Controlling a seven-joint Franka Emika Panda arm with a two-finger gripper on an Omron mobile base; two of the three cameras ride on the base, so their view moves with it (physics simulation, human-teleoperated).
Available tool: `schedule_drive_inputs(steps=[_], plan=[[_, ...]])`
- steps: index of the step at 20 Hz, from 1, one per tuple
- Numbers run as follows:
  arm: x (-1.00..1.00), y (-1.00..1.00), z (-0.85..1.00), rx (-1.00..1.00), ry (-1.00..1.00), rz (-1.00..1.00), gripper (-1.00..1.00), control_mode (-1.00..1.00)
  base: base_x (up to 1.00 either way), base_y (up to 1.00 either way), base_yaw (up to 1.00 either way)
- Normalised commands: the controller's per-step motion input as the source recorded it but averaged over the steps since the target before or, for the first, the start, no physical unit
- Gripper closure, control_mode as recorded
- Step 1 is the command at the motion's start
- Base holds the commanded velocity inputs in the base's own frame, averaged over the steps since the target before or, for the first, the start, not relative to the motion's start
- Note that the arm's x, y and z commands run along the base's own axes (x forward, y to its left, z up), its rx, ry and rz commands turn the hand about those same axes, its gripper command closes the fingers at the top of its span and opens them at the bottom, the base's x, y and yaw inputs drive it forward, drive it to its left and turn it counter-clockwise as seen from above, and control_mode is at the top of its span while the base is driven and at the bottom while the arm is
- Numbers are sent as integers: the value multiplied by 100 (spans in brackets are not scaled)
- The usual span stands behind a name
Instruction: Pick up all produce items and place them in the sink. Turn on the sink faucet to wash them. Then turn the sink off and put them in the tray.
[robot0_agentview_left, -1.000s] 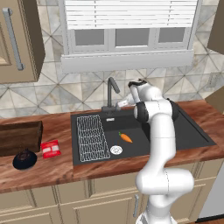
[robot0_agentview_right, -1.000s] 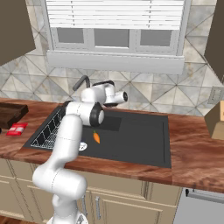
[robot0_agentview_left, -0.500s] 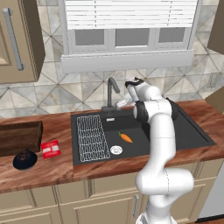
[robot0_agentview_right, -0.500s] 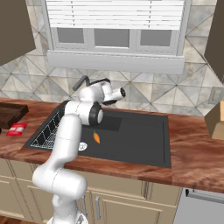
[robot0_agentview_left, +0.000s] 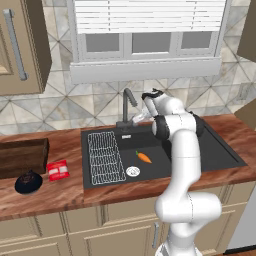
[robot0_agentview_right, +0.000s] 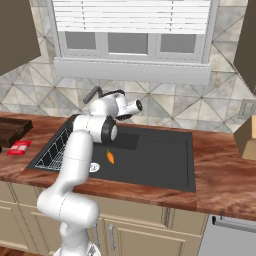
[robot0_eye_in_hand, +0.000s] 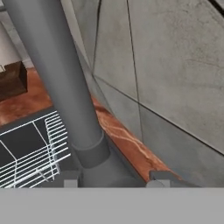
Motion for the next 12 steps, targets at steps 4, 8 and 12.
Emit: schedule_drive_inputs(steps=[4, 8, 12], plan=[[-3, 0, 4, 0, -5, 0, -100, -100, 0, 0, 0], [-10, 0, 24, -2, -3, 0, -100, -100, 0, 0, 0], [-3, 0, 33, -4, -2, 0, -100, -100, 0, 0, 0]])
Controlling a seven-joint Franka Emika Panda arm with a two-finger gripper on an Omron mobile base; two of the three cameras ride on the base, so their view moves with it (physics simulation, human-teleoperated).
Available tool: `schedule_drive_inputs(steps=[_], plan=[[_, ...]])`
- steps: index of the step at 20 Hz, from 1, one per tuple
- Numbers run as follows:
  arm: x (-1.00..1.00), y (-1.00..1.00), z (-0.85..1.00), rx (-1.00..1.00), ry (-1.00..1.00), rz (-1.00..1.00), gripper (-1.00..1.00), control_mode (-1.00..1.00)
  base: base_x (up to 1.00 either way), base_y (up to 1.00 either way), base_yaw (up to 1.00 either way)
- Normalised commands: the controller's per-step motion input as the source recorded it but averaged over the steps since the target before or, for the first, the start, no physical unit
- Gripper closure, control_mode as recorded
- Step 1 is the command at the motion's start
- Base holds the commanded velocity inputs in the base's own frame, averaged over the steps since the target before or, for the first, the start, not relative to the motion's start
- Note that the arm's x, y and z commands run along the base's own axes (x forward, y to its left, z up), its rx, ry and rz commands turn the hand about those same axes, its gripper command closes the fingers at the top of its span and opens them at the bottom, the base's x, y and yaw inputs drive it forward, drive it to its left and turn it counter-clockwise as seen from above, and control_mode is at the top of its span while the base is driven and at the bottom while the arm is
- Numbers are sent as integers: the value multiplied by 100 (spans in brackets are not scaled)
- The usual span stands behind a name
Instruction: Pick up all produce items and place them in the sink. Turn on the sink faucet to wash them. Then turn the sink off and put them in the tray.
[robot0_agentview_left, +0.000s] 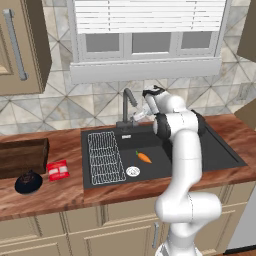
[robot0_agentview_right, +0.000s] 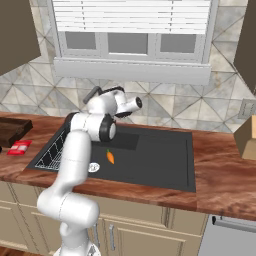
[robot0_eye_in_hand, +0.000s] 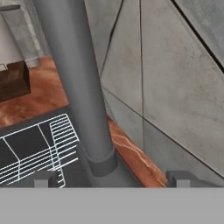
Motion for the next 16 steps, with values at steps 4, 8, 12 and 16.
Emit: schedule_drive_inputs(steps=[4, 8, 12, 16], plan=[[-4, -3, 33, -3, 0, 0, -100, -100, 0, 0, 0], [-33, -10, 19, 0, -4, 0, -100, -100, 0, 0, 0], [-56, -14, 7, 0, -4, -1, -100, -100, 0, 0, 0], [-62, -15, 8, 0, -5, -1, -100, -100, 0, 0, 0]])
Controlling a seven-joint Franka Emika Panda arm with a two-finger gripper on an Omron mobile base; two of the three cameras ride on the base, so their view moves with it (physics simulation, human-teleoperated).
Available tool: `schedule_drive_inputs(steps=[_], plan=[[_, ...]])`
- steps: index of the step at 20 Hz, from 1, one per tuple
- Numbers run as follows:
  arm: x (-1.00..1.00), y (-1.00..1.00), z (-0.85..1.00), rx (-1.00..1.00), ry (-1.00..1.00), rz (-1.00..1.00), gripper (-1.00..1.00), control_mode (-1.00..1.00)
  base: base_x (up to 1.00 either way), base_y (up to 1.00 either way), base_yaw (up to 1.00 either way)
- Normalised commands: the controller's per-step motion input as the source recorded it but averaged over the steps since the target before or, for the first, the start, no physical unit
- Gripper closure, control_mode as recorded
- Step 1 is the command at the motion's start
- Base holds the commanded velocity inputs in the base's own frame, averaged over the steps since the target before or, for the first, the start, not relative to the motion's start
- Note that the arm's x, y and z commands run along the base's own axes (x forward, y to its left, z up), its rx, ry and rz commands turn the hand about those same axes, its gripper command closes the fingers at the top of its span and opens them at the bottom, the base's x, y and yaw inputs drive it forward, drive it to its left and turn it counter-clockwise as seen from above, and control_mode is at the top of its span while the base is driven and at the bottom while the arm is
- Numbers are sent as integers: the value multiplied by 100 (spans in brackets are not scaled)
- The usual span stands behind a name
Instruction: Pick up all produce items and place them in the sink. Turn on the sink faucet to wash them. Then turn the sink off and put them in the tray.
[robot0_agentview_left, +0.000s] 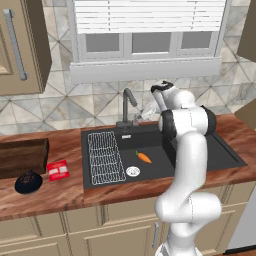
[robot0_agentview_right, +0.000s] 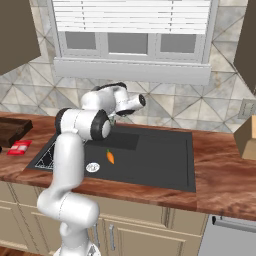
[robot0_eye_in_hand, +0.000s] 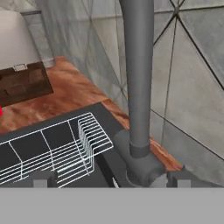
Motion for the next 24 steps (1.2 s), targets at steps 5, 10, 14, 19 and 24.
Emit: schedule_drive_inputs(steps=[5, 10, 14, 19, 24], plan=[[-69, -17, 8, 0, -6, -2, -100, -100, 0, 0, 0], [-75, -14, 4, 0, -10, -3, -100, -100, 0, 0, 0], [-72, -14, 0, 0, -13, -6, -100, -100, 0, 0, 0], [-78, -9, 0, 1, -21, -10, -100, -100, 0, 0, 0], [-65, -1, 7, 0, -13, -13, -100, -100, 0, 0, 0]])
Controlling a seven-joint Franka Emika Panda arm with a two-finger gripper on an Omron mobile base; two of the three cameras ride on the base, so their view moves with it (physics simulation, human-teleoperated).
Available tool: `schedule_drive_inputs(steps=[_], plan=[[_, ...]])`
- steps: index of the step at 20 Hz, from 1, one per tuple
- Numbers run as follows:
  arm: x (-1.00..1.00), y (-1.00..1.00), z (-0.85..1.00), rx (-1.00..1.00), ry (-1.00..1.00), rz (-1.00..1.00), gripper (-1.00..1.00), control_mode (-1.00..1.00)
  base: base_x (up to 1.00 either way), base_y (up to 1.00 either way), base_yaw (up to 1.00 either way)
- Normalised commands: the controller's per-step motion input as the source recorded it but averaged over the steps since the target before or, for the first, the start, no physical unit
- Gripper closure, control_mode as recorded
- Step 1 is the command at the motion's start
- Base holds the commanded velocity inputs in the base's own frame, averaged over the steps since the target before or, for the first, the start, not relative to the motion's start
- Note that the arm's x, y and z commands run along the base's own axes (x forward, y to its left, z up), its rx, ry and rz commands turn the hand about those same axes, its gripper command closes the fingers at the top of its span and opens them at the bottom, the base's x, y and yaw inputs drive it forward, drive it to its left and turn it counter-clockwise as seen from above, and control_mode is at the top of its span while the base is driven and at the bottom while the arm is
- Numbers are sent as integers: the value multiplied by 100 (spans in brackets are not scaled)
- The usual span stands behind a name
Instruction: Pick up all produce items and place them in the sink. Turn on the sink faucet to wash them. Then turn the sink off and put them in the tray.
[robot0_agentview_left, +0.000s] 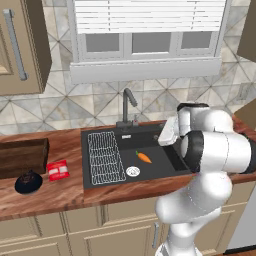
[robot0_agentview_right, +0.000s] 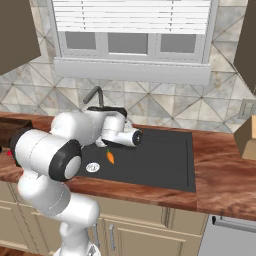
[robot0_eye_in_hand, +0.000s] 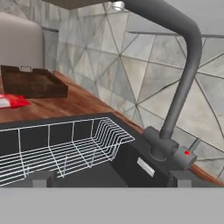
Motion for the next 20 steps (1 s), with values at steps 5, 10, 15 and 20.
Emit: schedule_drive_inputs(steps=[5, 10, 15, 20], plan=[[-48, 0, 18, 0, 0, -12, -100, -100, 0, 0, 0], [-39, 0, 30, 0, 5, -12, -100, -100, 0, 0, 0], [-19, 0, 28, -2, 16, -17, -100, -100, 0, 0, 0], [-3, 0, 17, -4, 23, -20, -100, -100, 0, 0, 0]])
